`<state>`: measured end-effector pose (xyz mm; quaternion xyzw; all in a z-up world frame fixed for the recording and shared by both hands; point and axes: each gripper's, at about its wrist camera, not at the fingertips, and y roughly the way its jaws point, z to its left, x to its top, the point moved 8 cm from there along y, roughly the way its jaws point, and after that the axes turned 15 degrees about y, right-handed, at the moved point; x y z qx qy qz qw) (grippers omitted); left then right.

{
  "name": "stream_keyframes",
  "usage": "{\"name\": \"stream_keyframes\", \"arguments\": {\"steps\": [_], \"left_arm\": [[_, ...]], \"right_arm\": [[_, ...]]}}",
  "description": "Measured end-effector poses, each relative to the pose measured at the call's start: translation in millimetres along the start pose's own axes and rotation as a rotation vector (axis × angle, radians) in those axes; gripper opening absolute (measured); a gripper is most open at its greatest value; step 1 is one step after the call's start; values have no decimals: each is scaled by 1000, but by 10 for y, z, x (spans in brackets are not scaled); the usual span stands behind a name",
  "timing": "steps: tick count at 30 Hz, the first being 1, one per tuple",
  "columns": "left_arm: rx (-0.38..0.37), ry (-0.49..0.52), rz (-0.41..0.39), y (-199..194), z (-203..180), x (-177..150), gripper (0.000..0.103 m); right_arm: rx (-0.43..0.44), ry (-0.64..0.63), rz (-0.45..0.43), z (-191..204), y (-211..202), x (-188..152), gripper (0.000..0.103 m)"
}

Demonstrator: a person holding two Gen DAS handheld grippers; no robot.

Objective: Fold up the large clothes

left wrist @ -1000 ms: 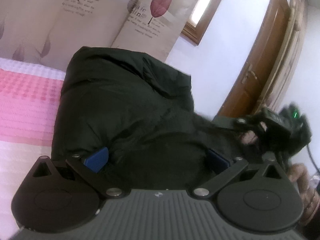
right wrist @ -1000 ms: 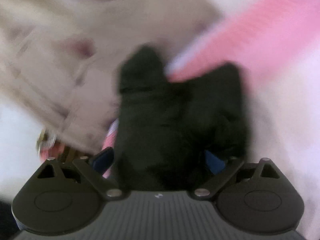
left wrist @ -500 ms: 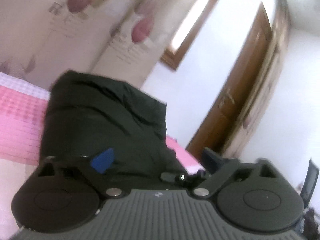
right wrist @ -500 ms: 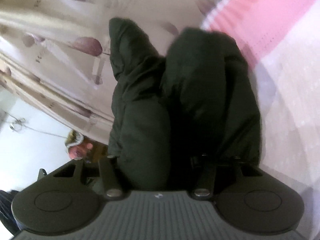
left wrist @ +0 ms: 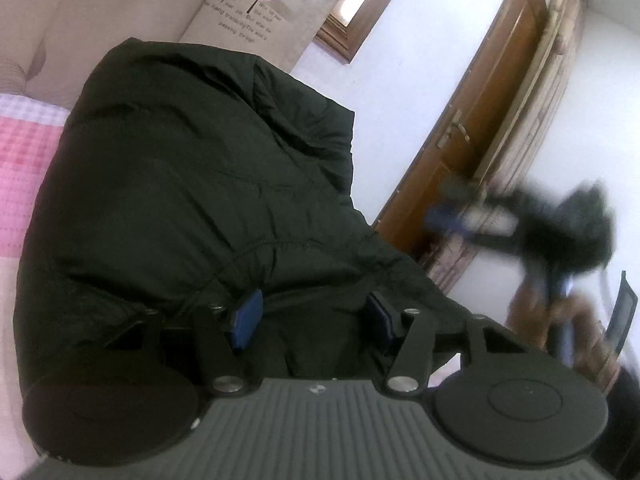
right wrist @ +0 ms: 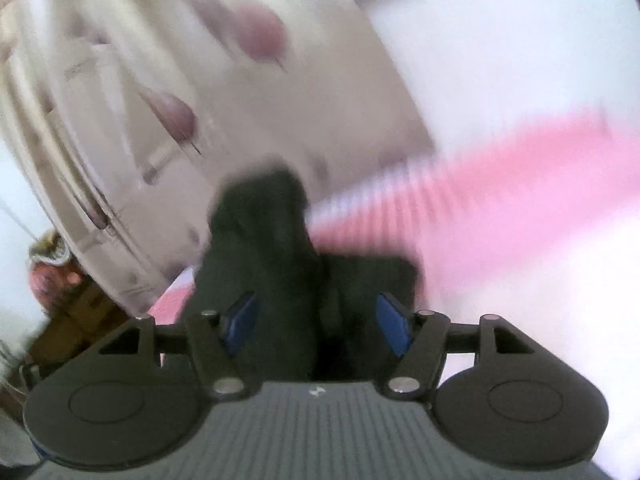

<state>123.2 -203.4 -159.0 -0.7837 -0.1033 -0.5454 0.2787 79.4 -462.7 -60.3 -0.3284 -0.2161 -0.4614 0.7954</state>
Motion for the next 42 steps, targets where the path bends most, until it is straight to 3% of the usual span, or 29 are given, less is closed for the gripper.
{"name": "stream_keyframes", "arguments": {"steps": [3,5,6,8,12,19,25,31,38,40,42], "left_arm": [[12,11,2,19,-13,-3,58],[19,11,4,-15,-7,-31,58],[23,13,5,-17,-19,-36,58],[31,22,7,-16,-25,-47,59],[29,28,-3,-22,-8,-71,59],[9,41,1,0,-57,-122,59],[-5,43,6,58,-35,-120,59],[-6,48,40,151,-5,-131,59],[19,41,99,284,25,-41,59],[26,40,107,310,28,-22,59],[34,45,114,335,19,-10,59]], "right_arm": [[27,-192,13,606,334,79,65],[-7,-373,23,956,703,43,64],[-39,-449,24,1051,872,13,58],[-143,-613,45,1121,1261,-90,51],[-340,-722,165,718,1736,-292,35],[-424,-548,244,106,1750,-465,35],[-346,-465,225,-145,1828,-560,35],[-302,-445,199,-199,1713,-580,35],[-312,-431,292,-191,1605,-323,39],[-321,-451,287,-109,1548,-257,40],[-315,-514,202,163,1399,-54,40]]}}
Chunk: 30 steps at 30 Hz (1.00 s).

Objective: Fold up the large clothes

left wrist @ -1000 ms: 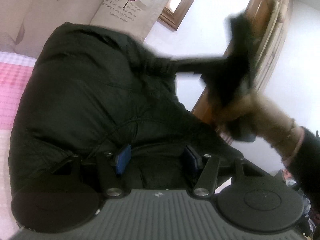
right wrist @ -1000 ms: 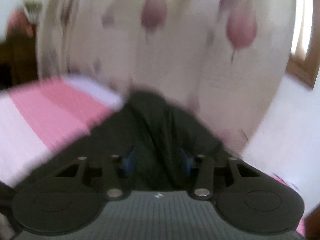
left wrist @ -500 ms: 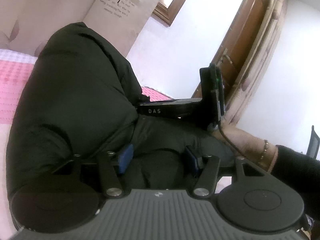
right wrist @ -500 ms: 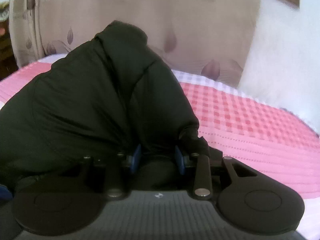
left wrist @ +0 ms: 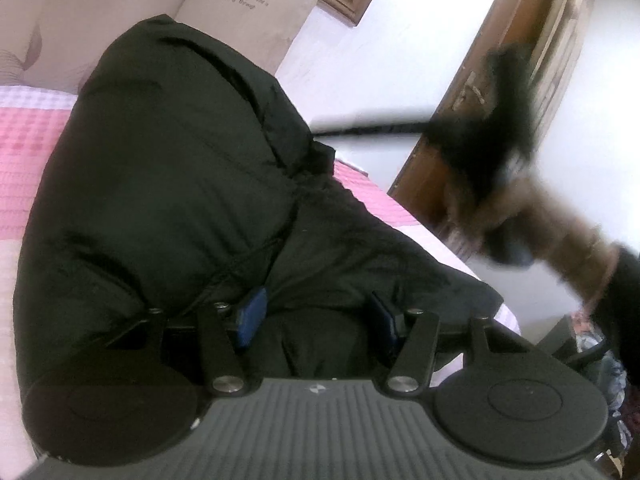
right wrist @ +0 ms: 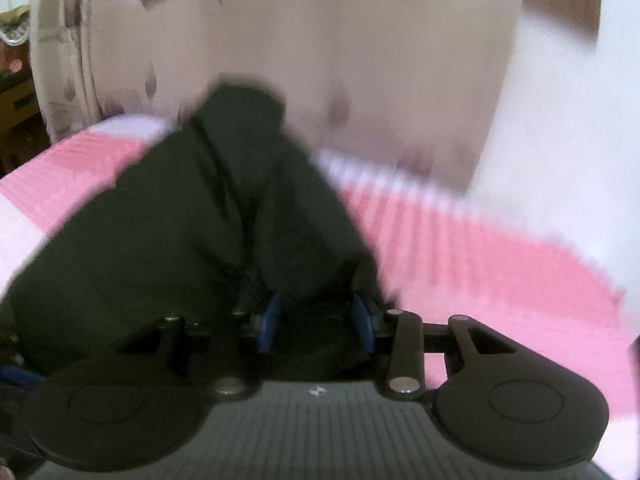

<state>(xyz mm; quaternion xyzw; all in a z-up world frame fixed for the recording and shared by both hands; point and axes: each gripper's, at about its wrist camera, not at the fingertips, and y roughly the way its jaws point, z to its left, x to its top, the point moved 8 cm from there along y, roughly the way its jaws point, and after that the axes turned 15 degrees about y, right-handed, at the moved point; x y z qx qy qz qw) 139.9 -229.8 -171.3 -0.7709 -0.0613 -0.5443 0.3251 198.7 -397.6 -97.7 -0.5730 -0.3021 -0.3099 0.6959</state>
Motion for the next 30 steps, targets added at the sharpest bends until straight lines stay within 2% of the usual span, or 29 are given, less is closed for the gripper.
{"name": "stream_keyframes", "arguments": {"steps": [2,5,7,10,13,16,20,27,30], "left_arm": [[10,5,8,23,-6,21,59],[22,10,16,47,-15,38,59],[30,14,20,28,-57,9,59],[42,24,28,41,-49,10,59],[57,45,33,16,-71,20,59],[63,60,35,16,-103,21,59],[71,78,38,9,-150,3,59],[82,88,51,2,-180,23,59],[86,88,56,-17,-182,24,59]], "right_arm": [[32,-2,-76,166,-235,273,40],[51,-76,-96,566,-280,534,42],[38,-138,-76,811,-133,594,42],[2,-176,17,992,277,594,42],[-32,-162,99,974,625,498,42],[-30,-82,149,847,765,424,45],[-70,-43,209,656,921,238,49],[-80,7,214,529,1021,135,54],[-54,43,200,461,1022,200,56]]}}
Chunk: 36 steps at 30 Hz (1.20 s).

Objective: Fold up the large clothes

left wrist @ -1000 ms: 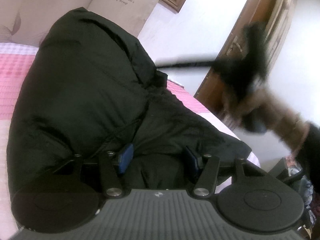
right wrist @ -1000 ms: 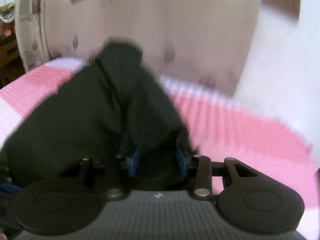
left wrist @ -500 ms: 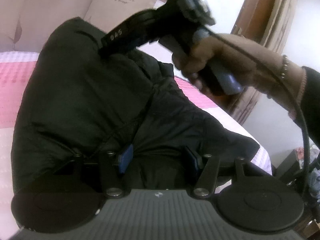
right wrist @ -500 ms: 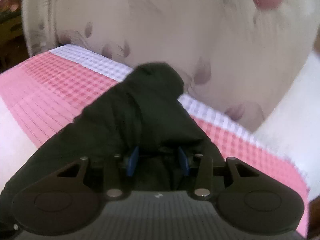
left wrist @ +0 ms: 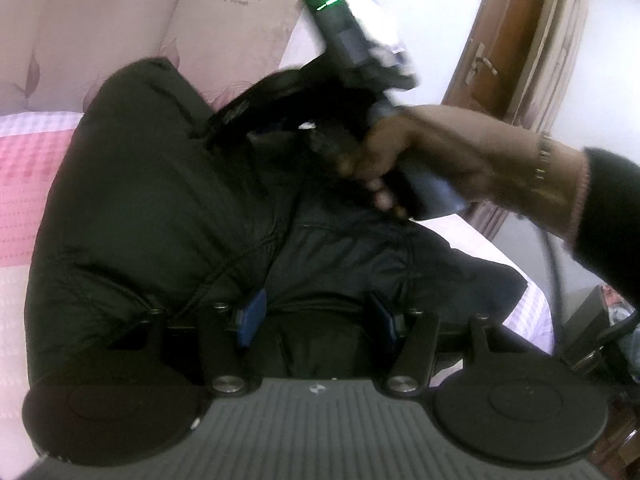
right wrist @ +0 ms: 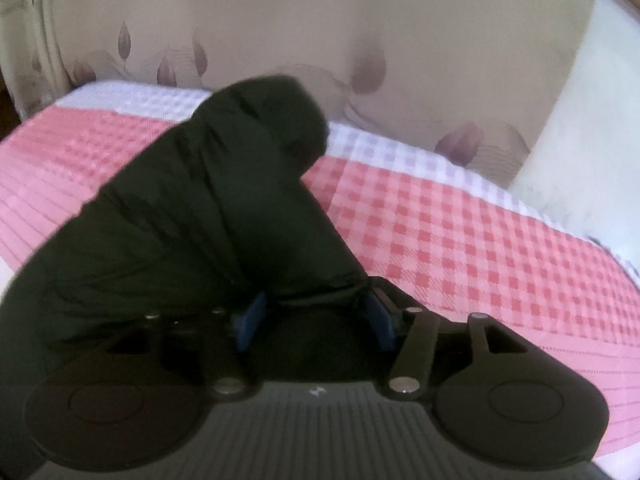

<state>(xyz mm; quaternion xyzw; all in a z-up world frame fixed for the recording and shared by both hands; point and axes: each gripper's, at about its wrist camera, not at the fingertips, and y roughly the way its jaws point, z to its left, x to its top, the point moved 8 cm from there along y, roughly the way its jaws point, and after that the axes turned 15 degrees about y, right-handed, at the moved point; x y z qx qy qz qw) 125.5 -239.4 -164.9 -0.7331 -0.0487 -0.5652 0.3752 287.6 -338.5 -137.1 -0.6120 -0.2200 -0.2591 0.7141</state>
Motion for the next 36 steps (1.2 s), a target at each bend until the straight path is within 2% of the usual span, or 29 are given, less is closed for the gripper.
{"name": "stream_keyframes", "arguments": {"steps": [3,5,8,12,15,18,23,25,27,28,30,31,32,34,36], "left_arm": [[2,4,-2,-3,-6,4,59],[3,4,-1,3,-7,13,59],[4,10,-3,4,-11,14,59],[8,10,-3,18,-6,-1,59],[13,15,-2,18,-11,-9,59],[23,32,-3,20,-27,-27,59],[32,71,-11,48,-45,-86,59],[29,79,-28,40,-57,-98,59],[16,91,-65,-15,-64,-110,63],[-2,95,-84,-56,-72,-105,70],[-3,85,-113,-174,-62,-62,77],[12,78,-133,-254,-51,-18,85],[27,67,-166,-357,-15,34,93],[38,35,-229,-578,86,151,102],[73,6,-241,-737,255,233,103]], "right_arm": [[33,21,-121,-75,-455,60,56],[103,55,-202,-160,-936,-61,56],[197,65,-291,-287,-1607,-481,57],[186,60,-334,-381,-2101,-1281,57],[118,35,-326,-415,-2137,-1748,56],[66,54,-318,-497,-2003,-1958,55],[118,229,-232,-651,-1619,-2164,53],[144,284,-235,-711,-1548,-2250,53],[175,347,-235,-767,-1528,-2280,55],[189,372,-231,-788,-1546,-2283,57],[233,419,-234,-853,-1606,-2261,61],[253,448,-231,-894,-1652,-2248,70],[264,476,-226,-934,-1677,-2220,85],[297,530,-236,-1043,-1786,-2151,93],[316,573,-255,-1169,-1862,-2079,96]]}}
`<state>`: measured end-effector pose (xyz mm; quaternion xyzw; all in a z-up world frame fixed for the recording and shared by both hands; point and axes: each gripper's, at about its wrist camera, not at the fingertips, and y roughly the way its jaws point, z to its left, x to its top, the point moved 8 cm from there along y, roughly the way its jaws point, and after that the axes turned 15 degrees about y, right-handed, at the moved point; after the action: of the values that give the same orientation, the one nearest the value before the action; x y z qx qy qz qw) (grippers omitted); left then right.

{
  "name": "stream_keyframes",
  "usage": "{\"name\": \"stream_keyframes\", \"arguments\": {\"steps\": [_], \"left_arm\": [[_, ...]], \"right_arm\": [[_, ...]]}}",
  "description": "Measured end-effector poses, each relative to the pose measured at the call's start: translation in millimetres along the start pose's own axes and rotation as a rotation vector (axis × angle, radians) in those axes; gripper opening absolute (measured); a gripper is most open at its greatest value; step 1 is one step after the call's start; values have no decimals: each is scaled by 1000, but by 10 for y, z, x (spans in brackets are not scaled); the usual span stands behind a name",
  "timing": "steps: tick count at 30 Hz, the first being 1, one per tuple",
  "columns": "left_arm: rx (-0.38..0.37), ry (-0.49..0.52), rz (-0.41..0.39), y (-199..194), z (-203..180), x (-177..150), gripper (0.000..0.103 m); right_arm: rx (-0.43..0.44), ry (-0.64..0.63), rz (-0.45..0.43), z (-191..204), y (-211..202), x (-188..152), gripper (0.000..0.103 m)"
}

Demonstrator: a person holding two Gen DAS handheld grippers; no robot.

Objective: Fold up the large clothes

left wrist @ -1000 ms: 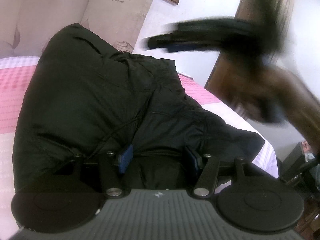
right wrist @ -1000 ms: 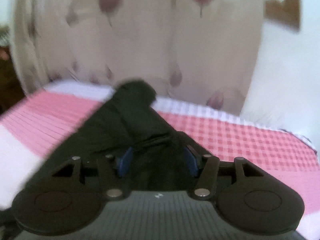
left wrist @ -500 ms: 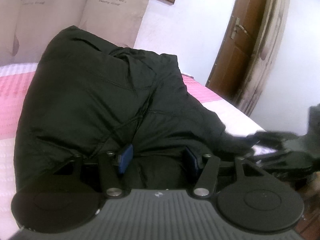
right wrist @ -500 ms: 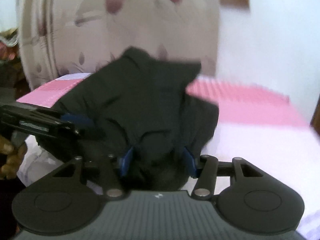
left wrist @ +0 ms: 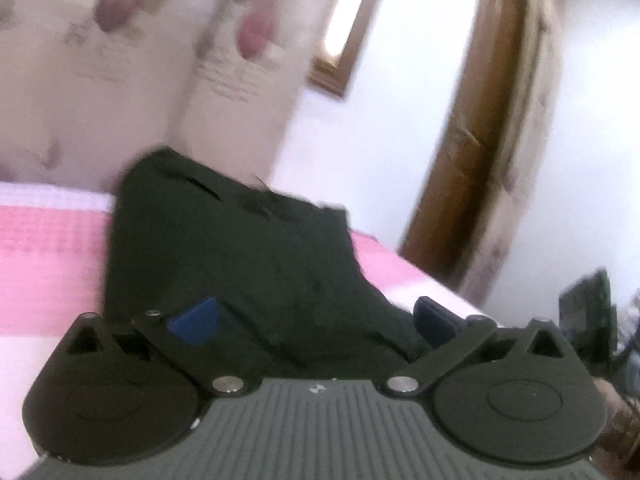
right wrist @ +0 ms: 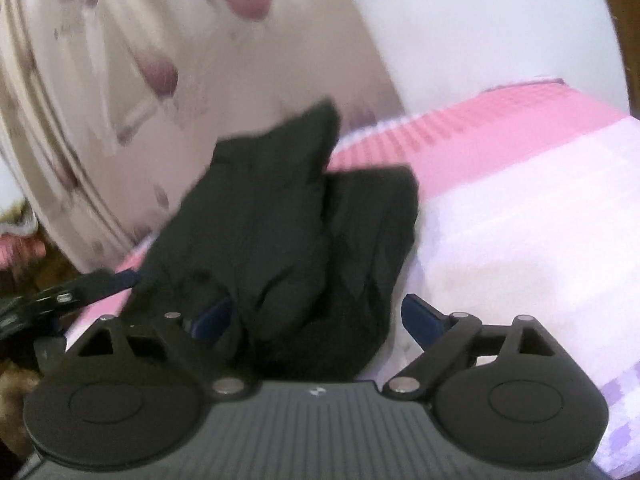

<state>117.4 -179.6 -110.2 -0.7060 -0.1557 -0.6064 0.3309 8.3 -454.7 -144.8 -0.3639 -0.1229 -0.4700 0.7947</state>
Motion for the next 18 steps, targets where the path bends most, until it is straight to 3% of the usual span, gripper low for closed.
{"name": "stream_keyframes", "arguments": {"steps": [4,10,14,15,18], "left_arm": [[40,-94,71,-44,505,19,103],[-59,-334,219,209,1244,-332,103],[-227,-443,279,452,1378,-529,103],[-287,-446,304,547,1335,-563,103],[-329,-364,364,755,1238,-641,103]], "right_arm": [[-27,20,70,-104,121,162,98],[23,77,235,-171,552,209,103],[68,94,302,-148,815,226,103],[87,97,311,-123,848,233,103],[140,111,348,-85,963,241,103]]}}
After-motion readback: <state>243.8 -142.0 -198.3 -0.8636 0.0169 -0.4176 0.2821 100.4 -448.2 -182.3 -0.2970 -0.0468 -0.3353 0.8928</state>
